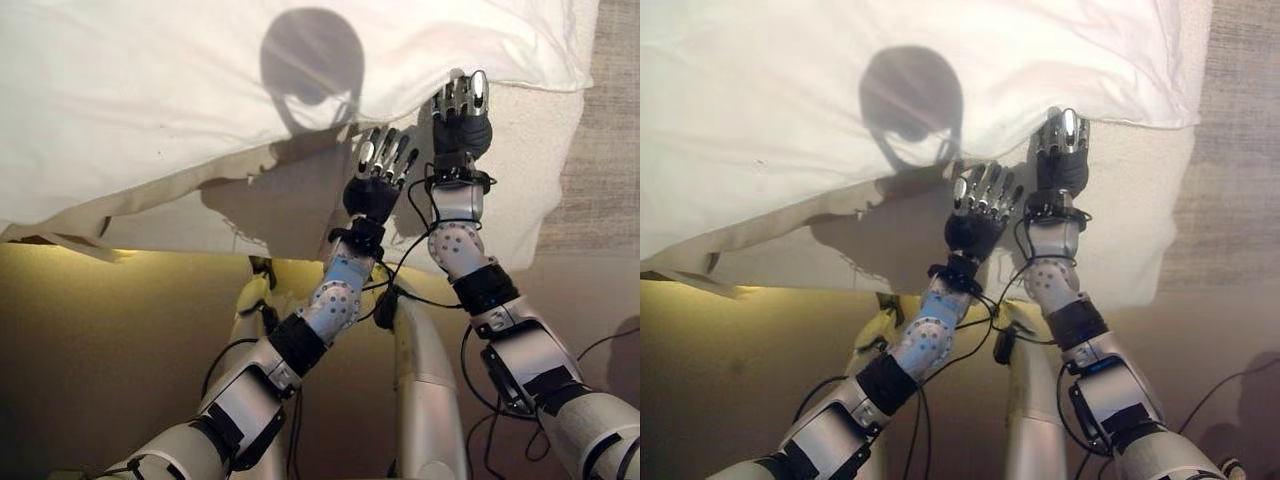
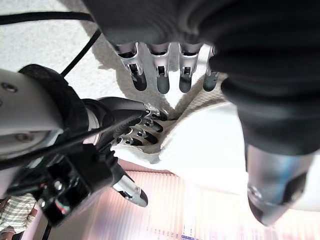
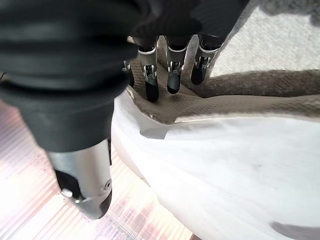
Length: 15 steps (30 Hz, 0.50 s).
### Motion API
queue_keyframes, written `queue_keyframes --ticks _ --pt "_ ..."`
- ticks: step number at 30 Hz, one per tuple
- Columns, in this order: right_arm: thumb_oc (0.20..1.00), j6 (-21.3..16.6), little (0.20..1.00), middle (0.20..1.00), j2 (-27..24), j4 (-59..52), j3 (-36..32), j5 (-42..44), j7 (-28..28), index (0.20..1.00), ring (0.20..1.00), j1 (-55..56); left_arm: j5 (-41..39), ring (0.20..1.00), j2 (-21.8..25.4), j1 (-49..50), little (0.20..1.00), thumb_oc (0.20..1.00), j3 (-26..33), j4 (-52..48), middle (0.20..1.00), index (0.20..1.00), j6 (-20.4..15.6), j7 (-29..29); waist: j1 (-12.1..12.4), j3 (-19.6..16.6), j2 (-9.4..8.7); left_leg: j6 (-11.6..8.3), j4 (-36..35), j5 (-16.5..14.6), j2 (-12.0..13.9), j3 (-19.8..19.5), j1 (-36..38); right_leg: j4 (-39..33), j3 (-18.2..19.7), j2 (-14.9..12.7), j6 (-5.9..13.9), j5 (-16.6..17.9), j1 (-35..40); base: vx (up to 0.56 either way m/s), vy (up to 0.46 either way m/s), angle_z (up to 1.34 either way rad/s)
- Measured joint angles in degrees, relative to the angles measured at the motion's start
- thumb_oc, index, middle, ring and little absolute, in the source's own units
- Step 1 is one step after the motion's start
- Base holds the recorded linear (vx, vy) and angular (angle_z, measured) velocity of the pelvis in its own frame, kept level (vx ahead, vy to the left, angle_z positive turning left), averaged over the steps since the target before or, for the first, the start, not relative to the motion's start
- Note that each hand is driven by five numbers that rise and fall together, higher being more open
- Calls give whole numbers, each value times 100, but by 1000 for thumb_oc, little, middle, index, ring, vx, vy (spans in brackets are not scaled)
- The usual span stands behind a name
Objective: Make the bed
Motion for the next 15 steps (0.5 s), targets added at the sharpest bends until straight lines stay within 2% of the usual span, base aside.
queue_keyframes --ticks 12,15 --pt "1000 7 1000 1000 15 -122 91 0 -2 1000 1000 -50 -126 1000 -5 -87 1000 1000 34 269 1000 1000 -33 10 -28 0 -31 -49 0 -6 39 28 -7 -5 40 58 0 0 -43 -1 -5 -1" --pt "1000 7 1000 1000 15 -122 113 0 -2 1000 1000 -50 -124 1000 -8 -175 1000 1000 197 263 1000 1000 -88 12 -32 0 -31 -50 4 -6 52 28 -6 -4 41 73 0 0 -45 0 0 0"
